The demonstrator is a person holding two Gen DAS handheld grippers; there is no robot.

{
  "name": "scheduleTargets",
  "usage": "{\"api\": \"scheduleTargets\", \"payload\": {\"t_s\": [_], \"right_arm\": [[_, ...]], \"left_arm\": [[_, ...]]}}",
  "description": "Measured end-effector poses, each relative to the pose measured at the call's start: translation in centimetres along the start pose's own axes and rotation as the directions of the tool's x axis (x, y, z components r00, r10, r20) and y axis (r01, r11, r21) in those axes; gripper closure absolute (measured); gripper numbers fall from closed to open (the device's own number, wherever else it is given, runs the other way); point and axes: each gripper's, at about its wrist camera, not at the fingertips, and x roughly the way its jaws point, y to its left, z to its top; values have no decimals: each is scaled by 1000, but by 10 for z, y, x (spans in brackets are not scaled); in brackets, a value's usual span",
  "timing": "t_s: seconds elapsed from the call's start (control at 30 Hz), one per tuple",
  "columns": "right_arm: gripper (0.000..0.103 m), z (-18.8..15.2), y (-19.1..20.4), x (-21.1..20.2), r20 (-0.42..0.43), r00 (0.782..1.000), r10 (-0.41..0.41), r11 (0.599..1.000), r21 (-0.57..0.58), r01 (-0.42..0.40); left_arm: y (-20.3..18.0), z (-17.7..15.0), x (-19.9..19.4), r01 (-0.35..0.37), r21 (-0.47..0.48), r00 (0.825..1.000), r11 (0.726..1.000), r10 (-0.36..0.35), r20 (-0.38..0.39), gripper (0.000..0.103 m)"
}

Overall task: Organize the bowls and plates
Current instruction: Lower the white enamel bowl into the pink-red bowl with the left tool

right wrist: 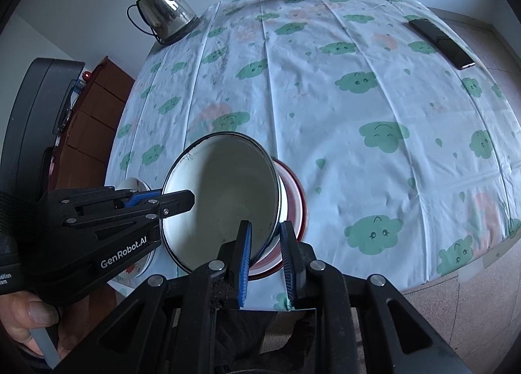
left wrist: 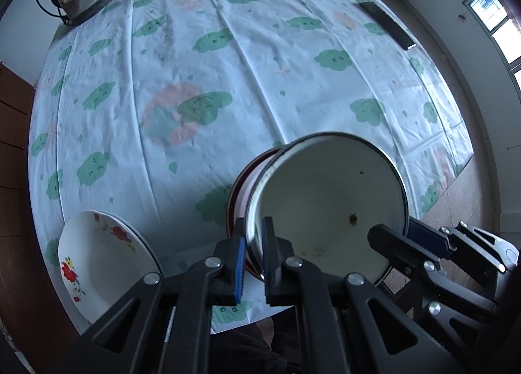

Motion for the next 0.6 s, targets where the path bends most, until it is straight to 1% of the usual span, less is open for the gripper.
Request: {"api": "scheduleTargets", "payload": {"t_s": [0.2, 0.6], "right_arm": [[82, -3, 2, 11, -38, 999, 2, 1000, -7, -2], [82, -6, -1, 25, -72, 997, -6, 1000, 2, 6]], "left_arm": [[4, -3, 8, -6, -7, 1000, 1000, 6, -23, 97], [3, -5, 28, -6, 4, 998, 1000, 6, -65, 97]]}}
